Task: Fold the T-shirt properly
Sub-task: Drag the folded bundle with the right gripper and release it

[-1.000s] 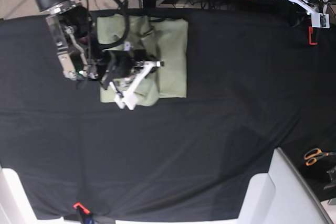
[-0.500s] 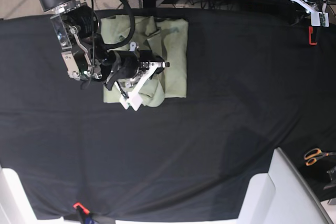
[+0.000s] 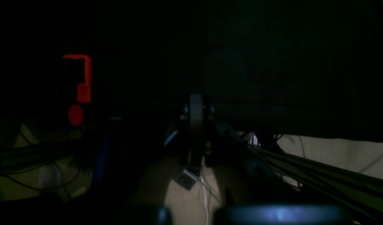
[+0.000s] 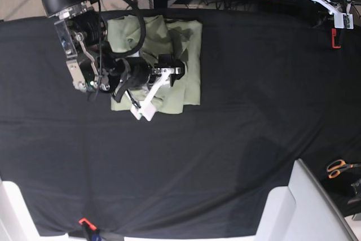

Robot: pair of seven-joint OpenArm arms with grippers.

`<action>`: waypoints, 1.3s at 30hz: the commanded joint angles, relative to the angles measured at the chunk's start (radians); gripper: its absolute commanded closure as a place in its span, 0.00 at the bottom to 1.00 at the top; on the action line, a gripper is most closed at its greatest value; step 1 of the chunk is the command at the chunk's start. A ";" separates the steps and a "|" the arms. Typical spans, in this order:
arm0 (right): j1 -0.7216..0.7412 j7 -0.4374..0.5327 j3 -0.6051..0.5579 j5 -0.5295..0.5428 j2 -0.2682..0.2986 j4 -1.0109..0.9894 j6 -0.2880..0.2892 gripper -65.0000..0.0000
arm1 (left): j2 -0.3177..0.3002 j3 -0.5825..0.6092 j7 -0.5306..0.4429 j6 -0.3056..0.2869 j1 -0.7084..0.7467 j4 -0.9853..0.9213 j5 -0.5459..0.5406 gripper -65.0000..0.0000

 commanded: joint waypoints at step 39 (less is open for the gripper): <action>-0.046 0.029 0.057 0.017 0.168 0.118 0.077 1.00 | -0.009 -0.015 -0.018 -0.002 -0.060 0.026 0.084 1.00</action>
